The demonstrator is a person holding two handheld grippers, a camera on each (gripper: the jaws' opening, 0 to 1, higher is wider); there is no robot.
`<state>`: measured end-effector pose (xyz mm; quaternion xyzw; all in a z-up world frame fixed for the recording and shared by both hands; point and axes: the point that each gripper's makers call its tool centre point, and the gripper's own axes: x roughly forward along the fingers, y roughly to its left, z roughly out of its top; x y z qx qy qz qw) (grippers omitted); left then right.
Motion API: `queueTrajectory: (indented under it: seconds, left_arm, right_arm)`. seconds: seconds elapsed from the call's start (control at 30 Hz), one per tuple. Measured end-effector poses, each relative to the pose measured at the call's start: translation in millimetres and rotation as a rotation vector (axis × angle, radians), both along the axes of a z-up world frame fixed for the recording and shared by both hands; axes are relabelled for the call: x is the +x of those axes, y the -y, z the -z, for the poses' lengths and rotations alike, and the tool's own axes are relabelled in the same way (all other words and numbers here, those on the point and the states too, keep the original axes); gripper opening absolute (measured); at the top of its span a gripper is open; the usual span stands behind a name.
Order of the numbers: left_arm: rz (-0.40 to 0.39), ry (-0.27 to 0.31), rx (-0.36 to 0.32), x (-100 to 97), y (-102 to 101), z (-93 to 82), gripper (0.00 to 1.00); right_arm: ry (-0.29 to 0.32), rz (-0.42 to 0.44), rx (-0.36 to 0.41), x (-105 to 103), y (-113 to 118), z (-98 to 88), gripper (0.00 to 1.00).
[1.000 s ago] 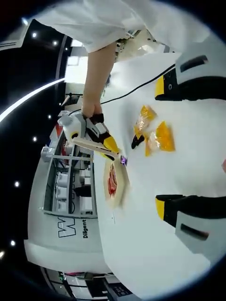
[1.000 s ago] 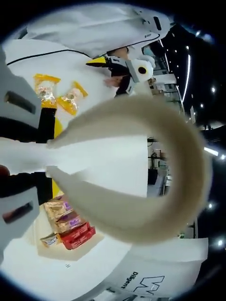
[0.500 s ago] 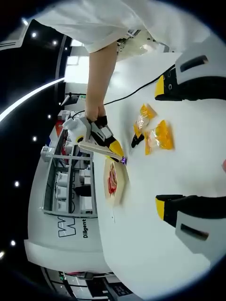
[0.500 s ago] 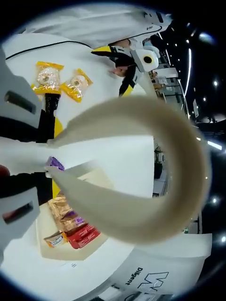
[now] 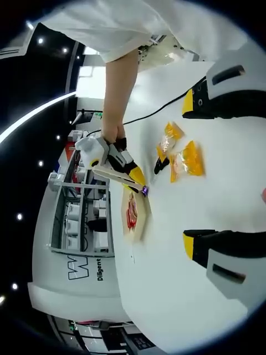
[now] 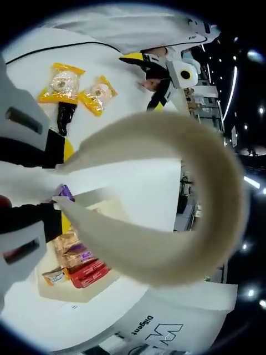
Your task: Place the target food into the container with the food tongs after gripping and lifting it, then release it inside without dropping or visibly crushing the food.
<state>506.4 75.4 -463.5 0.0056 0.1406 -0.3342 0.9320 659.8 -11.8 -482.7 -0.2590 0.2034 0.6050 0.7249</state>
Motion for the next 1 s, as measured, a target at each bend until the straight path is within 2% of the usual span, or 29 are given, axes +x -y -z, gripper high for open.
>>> queueTrajectory:
  seconds: [0.1, 0.27, 0.5, 0.6, 0.8, 0.83, 0.93, 1.0]
  left_arm:
    - [-0.001, -0.001, 0.0, 0.1, 0, 0.4, 0.81]
    - [-0.003, -0.001, -0.002, 0.5, -1, 0.2, 0.81]
    - [-0.001, -0.001, -0.002, 0.4, 0, 0.4, 0.81]
    - [-0.002, 0.0, -0.003, 0.3, 0, 0.1, 0.81]
    - [0.0, -0.001, -0.002, -0.7, 1, 0.2, 0.81]
    - [-0.001, 0.001, -0.002, -0.7, 0, 0.0, 0.81]
    - [-0.002, 0.001, -0.002, -0.8, 0, -0.2, 0.81]
    - [-0.003, 0.001, -0.003, -0.8, 0, -0.4, 0.81]
  right_arm:
    - [-0.002, -0.004, 0.0, 0, 0, -0.1, 0.18]
    - [-0.038, 0.007, 0.003, -2, 0, 0.0, 0.18]
    - [-0.063, -0.028, -0.045, -18, 2, 8.2, 0.19]
    - [-0.065, -0.029, -0.005, -20, 1, 0.1, 0.19]
    - [-0.012, -0.012, 0.025, -6, 5, -11.4, 0.19]
    - [0.007, -0.017, 0.017, -4, 5, -11.4, 0.19]
    - [0.012, -0.039, 0.022, -5, 3, -11.8, 0.19]
    - [0.056, -0.081, 0.012, -6, 2, -12.0, 0.18]
